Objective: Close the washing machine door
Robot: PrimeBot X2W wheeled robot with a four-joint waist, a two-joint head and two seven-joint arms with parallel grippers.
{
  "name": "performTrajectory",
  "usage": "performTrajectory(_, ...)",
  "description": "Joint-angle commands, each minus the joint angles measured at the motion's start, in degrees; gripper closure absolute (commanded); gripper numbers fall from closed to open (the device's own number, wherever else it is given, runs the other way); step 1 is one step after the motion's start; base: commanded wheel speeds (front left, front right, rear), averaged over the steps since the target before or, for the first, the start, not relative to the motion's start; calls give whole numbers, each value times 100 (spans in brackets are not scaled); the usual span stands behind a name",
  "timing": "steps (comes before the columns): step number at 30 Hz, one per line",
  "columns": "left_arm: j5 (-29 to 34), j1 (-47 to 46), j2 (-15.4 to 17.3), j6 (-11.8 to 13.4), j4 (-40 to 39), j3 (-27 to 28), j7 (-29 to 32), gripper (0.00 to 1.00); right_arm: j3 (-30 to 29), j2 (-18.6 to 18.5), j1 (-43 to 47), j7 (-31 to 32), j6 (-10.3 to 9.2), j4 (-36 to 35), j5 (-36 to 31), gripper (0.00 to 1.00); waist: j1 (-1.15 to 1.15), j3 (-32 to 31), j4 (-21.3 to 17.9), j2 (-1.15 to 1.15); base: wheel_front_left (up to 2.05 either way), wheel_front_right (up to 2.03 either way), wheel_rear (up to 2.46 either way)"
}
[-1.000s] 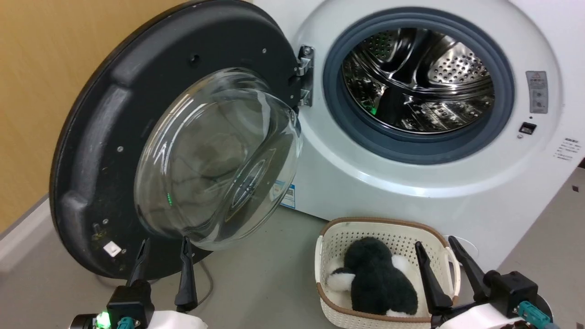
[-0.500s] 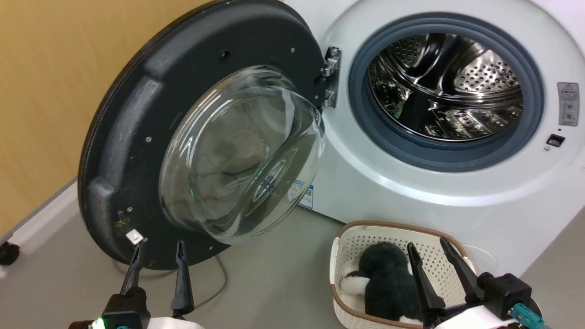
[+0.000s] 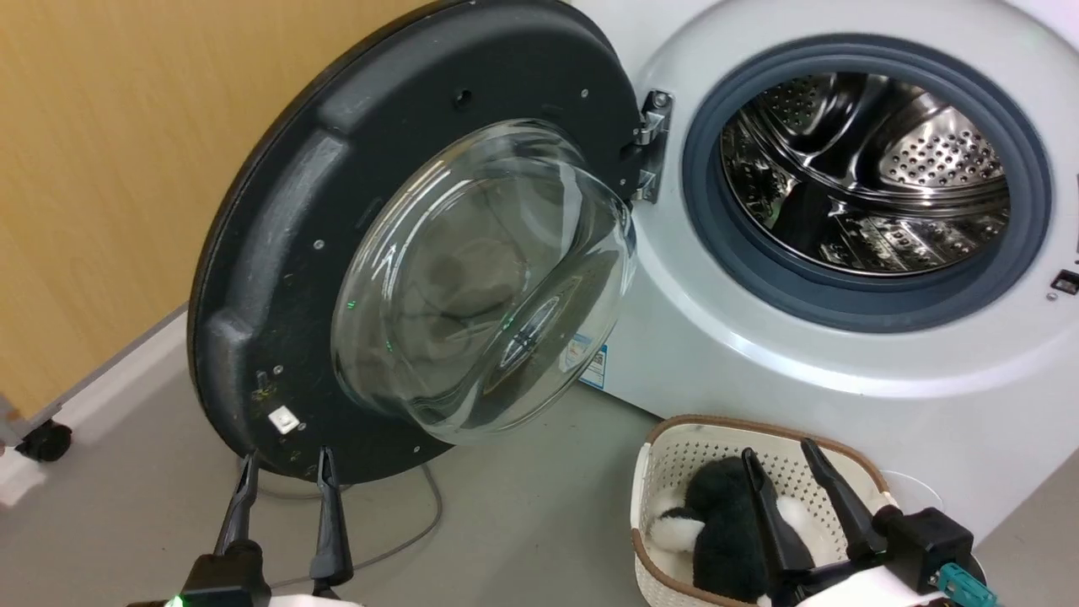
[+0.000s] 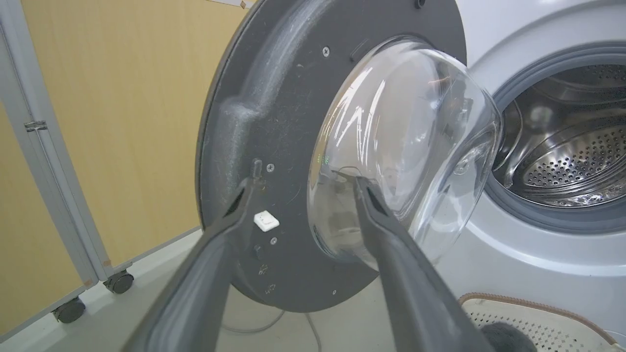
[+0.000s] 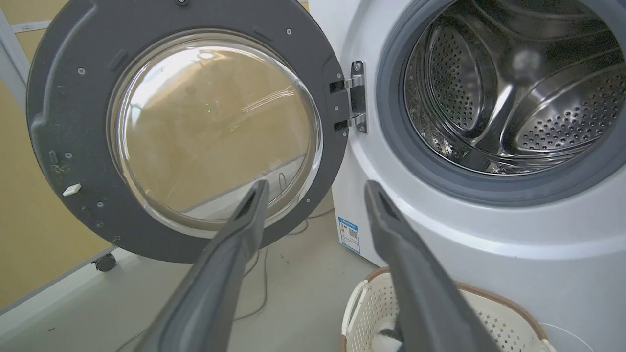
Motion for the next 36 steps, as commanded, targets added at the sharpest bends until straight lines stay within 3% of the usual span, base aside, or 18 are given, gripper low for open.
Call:
performTrajectory(1,-26,92,25,21,-16,-8,-62,0,30,6,-29,-78,4,22,67,0,0,-10,36,0,0,0,0)
performTrajectory(13,-40,80,20,20,10,-33,-74,3,45,-28,-3,-118,5,29,64,0,0,0,69,0,0,0,0)
performTrajectory(14,-53,77,19,11,9,-32,-74,64,46,-28,0,-119,5,28,61,0,0,2,71,0,0,0,0)
performTrajectory(15,-84,65,17,-9,-25,-22,-74,100,47,-29,2,-120,5,27,59,0,0,3,73,0,0,0,0)
performTrajectory(19,-145,-3,77,-4,-302,174,-74,100,40,-32,21,-123,5,16,50,0,0,3,77,0,0,0,0)
performTrajectory(26,-467,-551,650,-227,-599,912,-68,100,-81,-26,180,-108,5,-77,5,0,0,-18,56,0,0,0,0)
performTrajectory(31,-1468,-1311,1096,-513,-252,1700,360,100,-156,-20,267,-30,5,-223,-54,0,0,82,-67,0,0,0,0)
performTrajectory(36,-2835,-2226,1292,-698,626,2427,1014,100,-184,-53,228,65,5,-374,-99,0,0,271,-220,0,0,0,0)
